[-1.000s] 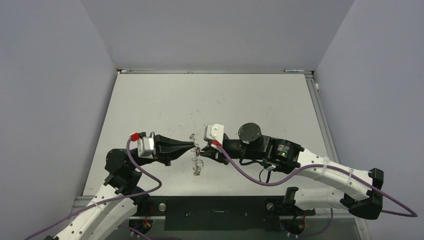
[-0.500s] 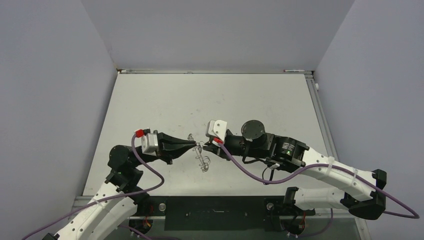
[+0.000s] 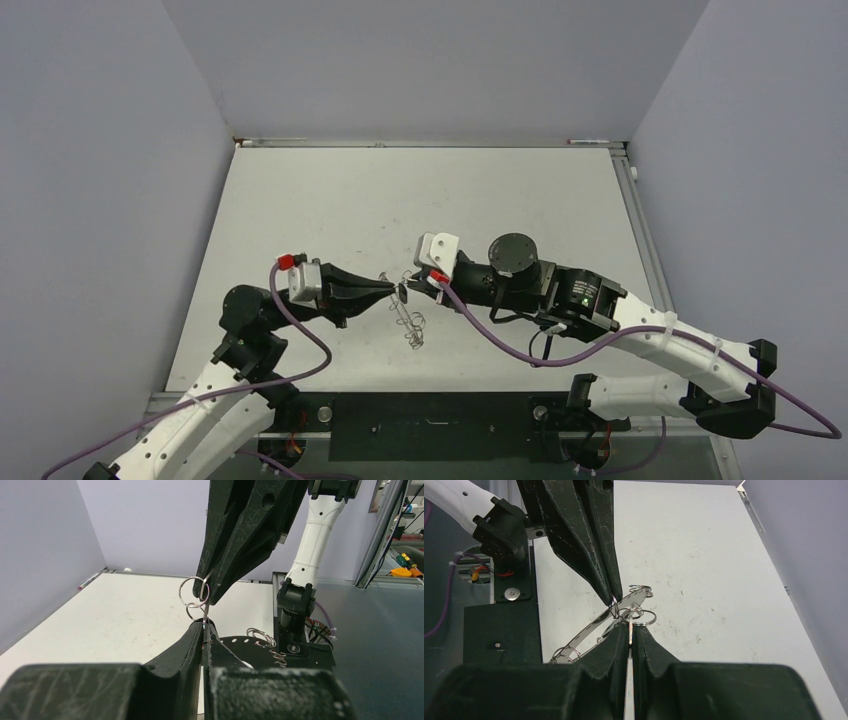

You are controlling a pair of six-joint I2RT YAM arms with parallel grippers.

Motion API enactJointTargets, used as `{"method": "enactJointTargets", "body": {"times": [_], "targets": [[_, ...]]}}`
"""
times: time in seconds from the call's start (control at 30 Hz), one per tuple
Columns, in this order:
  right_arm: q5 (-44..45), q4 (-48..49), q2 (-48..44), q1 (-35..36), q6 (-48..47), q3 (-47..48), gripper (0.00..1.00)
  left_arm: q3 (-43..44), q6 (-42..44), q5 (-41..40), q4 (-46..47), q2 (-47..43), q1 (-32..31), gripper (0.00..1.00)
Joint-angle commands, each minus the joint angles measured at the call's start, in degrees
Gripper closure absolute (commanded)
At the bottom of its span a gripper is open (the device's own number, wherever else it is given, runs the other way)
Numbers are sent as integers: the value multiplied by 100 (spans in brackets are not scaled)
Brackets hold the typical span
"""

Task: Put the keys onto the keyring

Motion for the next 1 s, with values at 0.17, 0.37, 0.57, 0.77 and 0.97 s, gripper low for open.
{"method": "enactJointTargets", "body": {"times": [0.17, 0.37, 0.57, 0.77, 0.97], "targets": [[72, 113, 75, 59, -105, 278, 95, 397, 134, -26, -172, 102, 19, 100], [176, 157, 57, 59, -107, 202, 95, 497, 279, -60, -462, 223, 19, 64], [394, 108, 56, 57, -106, 154, 95, 510, 486, -404, -728, -52, 32, 32], [657, 114, 132, 54, -105, -5, 95, 515, 805, -1391, -1140, -405, 114, 11], [777, 548, 217, 3, -122, -364, 95, 459, 1191, -2853, -1404, -758, 241, 4]]}}
